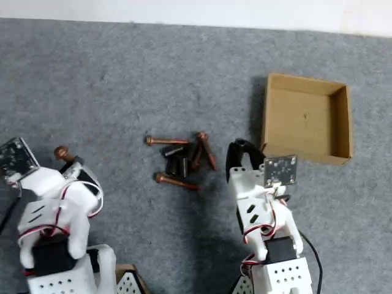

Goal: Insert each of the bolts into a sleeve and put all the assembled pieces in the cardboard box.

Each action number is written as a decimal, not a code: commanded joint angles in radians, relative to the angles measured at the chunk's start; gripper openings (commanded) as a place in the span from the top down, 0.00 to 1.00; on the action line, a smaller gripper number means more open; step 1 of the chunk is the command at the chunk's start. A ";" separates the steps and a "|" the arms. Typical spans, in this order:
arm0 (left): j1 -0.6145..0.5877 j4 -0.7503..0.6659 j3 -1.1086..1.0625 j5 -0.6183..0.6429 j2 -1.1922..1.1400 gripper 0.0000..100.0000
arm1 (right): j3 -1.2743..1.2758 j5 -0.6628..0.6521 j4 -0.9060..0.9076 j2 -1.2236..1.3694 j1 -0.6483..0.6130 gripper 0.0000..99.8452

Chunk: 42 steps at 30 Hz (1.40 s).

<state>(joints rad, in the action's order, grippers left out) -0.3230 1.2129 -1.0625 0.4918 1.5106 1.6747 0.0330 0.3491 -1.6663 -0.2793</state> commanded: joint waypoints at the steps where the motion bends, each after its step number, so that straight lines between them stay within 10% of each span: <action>1: 0.062 -0.218 -0.140 -0.003 0.127 1.00 | 0.054 -0.011 -0.030 -0.016 -0.076 0.99; 8: 0.303 -0.453 -0.309 0.133 0.239 1.00 | 0.056 -0.012 -0.030 -0.016 -0.133 0.99; 18: 0.553 -1.134 -0.636 0.238 0.298 1.00 | 0.058 -0.028 -0.030 -0.016 -0.205 0.99; 42: 0.667 -0.896 -0.633 0.302 0.306 1.00 | 0.110 -0.279 -0.024 -0.010 -0.414 0.99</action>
<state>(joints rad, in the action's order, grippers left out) 0.3307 0.3015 -1.6763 0.7879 1.7975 1.6747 -0.1972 0.3491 -1.6663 -0.6598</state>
